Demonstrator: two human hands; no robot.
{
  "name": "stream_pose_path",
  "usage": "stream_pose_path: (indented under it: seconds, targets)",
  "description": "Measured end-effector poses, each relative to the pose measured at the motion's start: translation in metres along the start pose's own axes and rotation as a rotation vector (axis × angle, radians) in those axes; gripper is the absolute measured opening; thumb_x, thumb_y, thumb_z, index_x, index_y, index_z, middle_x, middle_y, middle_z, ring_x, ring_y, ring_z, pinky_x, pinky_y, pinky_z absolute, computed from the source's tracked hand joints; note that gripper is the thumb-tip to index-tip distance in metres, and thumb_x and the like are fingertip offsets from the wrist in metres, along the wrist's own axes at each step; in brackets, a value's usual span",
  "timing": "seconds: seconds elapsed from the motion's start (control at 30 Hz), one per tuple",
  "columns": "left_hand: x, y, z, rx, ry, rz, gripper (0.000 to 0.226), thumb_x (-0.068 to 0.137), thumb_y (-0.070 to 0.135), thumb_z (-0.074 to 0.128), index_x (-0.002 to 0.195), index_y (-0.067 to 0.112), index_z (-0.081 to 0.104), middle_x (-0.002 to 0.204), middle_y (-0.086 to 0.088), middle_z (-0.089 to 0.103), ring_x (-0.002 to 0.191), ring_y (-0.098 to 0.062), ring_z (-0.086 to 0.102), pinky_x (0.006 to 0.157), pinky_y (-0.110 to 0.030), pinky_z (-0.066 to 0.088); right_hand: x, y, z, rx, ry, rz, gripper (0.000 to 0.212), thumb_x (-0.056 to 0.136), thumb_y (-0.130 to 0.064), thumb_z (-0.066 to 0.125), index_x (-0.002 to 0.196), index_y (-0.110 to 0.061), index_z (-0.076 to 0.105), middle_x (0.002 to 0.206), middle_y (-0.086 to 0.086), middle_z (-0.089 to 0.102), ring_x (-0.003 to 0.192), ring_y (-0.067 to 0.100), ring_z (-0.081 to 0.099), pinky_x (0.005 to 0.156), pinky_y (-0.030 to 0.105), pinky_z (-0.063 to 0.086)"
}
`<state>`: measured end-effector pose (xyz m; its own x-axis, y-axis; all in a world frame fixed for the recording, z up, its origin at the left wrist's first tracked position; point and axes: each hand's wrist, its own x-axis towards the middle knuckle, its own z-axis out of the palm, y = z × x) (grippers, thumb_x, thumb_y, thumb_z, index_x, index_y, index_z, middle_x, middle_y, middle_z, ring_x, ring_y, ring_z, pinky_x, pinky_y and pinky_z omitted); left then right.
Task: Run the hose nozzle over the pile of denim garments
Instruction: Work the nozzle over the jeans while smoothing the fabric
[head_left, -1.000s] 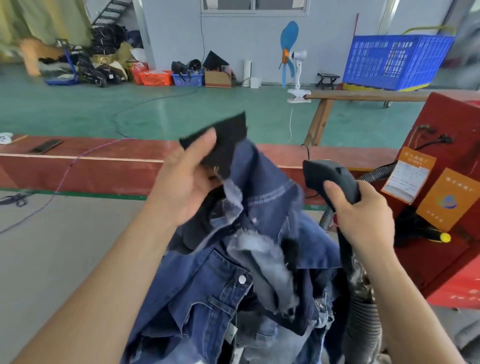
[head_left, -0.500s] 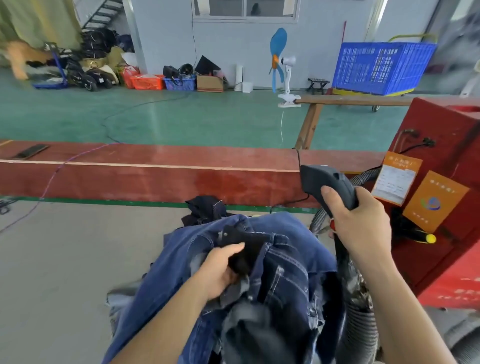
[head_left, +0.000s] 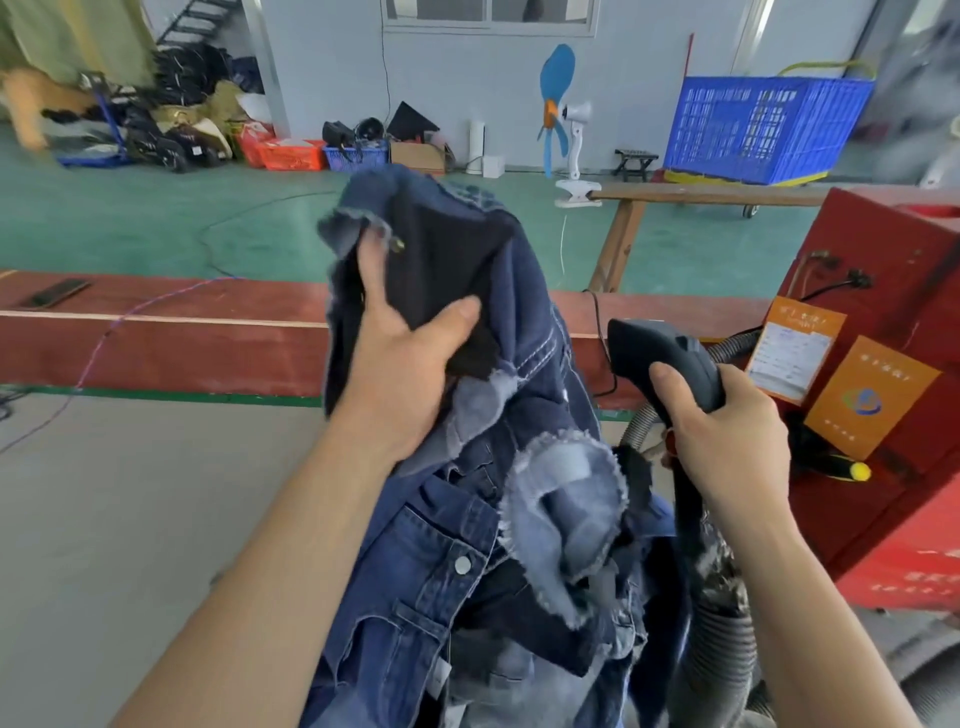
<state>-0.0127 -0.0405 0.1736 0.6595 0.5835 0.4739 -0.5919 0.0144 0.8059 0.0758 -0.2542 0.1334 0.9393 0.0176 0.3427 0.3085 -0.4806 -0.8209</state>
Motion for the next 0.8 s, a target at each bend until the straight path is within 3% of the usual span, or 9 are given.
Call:
stream_pose_path:
  seconds: [0.07,0.13,0.2,0.27,0.3,0.43,0.53,0.63,0.8]
  targets:
    - [-0.007,-0.034,0.004,0.156,0.006,-0.153,0.062,0.080,0.008,0.065,0.125,0.041,0.040,0.126,0.008,0.056,0.105,0.004,0.061,0.090,-0.017,0.048,-0.001,0.001,0.000,-0.006,-0.004,-0.004,0.038,0.087,-0.054,0.059,0.073,-0.019,0.049,0.062,0.001,0.057,0.058,0.024,0.057,0.051,0.033,0.039]
    - [-0.027,-0.084,0.004,0.175,0.045,-0.495,0.049,0.091,0.006,0.061,0.132,0.028,0.045,0.127,-0.005,0.060,0.109,-0.016,0.062,0.097,-0.035,0.049,-0.001,0.001,-0.001,-0.019,-0.002,-0.008,0.038,0.087,-0.053,0.058,0.075,-0.018,0.051,0.062,0.001,0.058,0.058,0.020,0.056,0.050,0.031,0.035]
    - [-0.057,-0.123,-0.006,0.241,0.162,-0.865,0.033,0.096,0.016,0.058,0.128,0.009,0.052,0.115,-0.016,0.065,0.102,-0.030,0.062,0.094,-0.044,0.050,-0.001,0.002,0.000,-0.023,-0.013,-0.009,0.037,0.087,-0.053,0.058,0.077,-0.018,0.053,0.063,0.001,0.059,0.060,0.020,0.056,0.051,0.031,0.035]
    - [-0.074,-0.140,-0.019,0.106,0.268,-1.047,0.031,0.092,0.023,0.064,0.119,0.007,0.060,0.104,-0.015,0.069,0.087,-0.031,0.065,0.082,-0.043,0.055,-0.001,0.003,0.000,-0.029,-0.027,-0.015,0.037,0.087,-0.054,0.057,0.077,-0.018,0.053,0.063,0.001,0.059,0.060,0.021,0.056,0.052,0.032,0.036]
    - [-0.077,-0.143,-0.022,0.005,0.295,-1.035,0.030,0.088,0.022,0.070,0.114,0.009,0.063,0.099,-0.013,0.071,0.081,-0.030,0.067,0.075,-0.042,0.056,-0.001,0.004,0.001,-0.030,-0.033,-0.020,0.038,0.087,-0.053,0.057,0.077,-0.017,0.053,0.062,0.001,0.058,0.059,0.021,0.056,0.051,0.031,0.036]
    - [-0.064,-0.133,-0.019,-0.045,0.387,-0.766,0.034,0.079,0.004,0.076,0.111,0.007,0.065,0.102,-0.010,0.072,0.095,-0.030,0.067,0.085,-0.044,0.055,-0.002,0.002,0.005,-0.031,-0.077,-0.044,0.038,0.086,-0.053,0.058,0.077,-0.016,0.054,0.060,0.002,0.057,0.056,0.022,0.054,0.050,0.032,0.037]
    - [-0.062,-0.120,-0.021,-0.205,0.533,-0.735,0.014,0.086,0.001,0.067,0.098,0.007,0.063,0.079,-0.005,0.073,0.065,-0.021,0.069,0.056,-0.032,0.057,-0.006,-0.002,0.010,-0.046,-0.113,-0.058,0.038,0.086,-0.053,0.059,0.074,-0.017,0.052,0.059,0.001,0.058,0.055,0.021,0.057,0.051,0.031,0.040]
    - [-0.079,-0.117,-0.031,-0.217,0.596,-0.836,0.013,0.090,0.005,0.064,0.102,0.003,0.061,0.086,-0.010,0.068,0.062,-0.022,0.067,0.048,-0.031,0.055,-0.018,-0.009,0.018,-0.074,-0.249,-0.079,0.036,0.085,-0.056,0.058,0.078,-0.020,0.053,0.061,0.000,0.061,0.056,0.021,0.062,0.056,0.033,0.047]
    - [-0.093,-0.097,-0.049,-0.429,0.522,-0.891,0.025,0.093,0.013,0.060,0.116,0.004,0.062,0.116,-0.017,0.067,0.100,-0.030,0.066,0.069,-0.036,0.054,-0.044,-0.015,0.027,-0.180,-0.464,-0.137,0.033,0.084,-0.061,0.054,0.087,-0.028,0.054,0.066,-0.006,0.062,0.062,0.013,0.060,0.058,0.031,0.048]
